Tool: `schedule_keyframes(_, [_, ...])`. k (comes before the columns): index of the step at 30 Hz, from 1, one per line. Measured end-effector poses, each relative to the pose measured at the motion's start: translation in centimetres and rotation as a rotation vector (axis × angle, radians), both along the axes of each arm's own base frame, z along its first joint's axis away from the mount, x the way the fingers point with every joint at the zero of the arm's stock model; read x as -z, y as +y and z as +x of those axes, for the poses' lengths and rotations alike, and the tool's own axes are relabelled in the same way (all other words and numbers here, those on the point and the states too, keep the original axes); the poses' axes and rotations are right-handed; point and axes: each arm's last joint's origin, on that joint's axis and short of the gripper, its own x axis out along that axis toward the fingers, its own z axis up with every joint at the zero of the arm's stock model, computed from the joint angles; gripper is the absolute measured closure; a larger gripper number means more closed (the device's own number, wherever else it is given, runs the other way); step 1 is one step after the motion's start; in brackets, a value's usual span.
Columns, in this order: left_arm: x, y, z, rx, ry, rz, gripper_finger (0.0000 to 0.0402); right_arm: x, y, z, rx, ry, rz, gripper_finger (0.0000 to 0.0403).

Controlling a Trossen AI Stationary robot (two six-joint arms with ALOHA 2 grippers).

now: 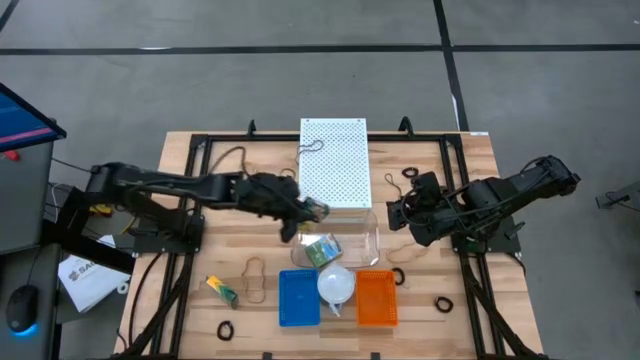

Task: Pick & Place Office Desk Supplies
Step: Put the crayon box into the transparent bin

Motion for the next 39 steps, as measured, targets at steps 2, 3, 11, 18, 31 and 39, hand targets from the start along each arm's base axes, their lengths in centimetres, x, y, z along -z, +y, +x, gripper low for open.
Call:
schedule_keyframes(2, [0.8, 0.0, 1.2, 0.000, -0.015, -0.001, 0.0324, 0.0, 0.1, 0.0, -0.004, -0.003, -0.002, 0.0177])
schedule_keyframes(3, [1.3, -0.1, 1.8, 0.001, -0.023, -0.001, 0.0324, 0.0, 0.2, 0.0, -0.004, -0.007, -0.004, 0.0177])
schedule_keyframes(11, [4.1, -0.4, 4.5, 0.020, -0.031, -0.011, 0.0318, -0.1, 0.7, -0.2, -0.019, -0.024, -0.020, 0.0177])
schedule_keyframes(18, [5.3, -0.5, 5.0, 0.050, 0.013, -0.025, 0.0301, -0.1, 1.0, -0.4, -0.031, -0.026, -0.021, 0.0177])
schedule_keyframes(31, [5.3, -0.3, 5.0, 0.016, 0.010, -0.004, 0.0230, -0.2, 1.5, -0.4, -0.051, -0.039, -0.017, 0.0177])
schedule_keyframes(39, [2.7, -0.1, 4.0, 0.017, -0.076, 0.001, 0.0218, -0.2, 1.4, -0.4, -0.051, -0.041, -0.024, 0.0177])
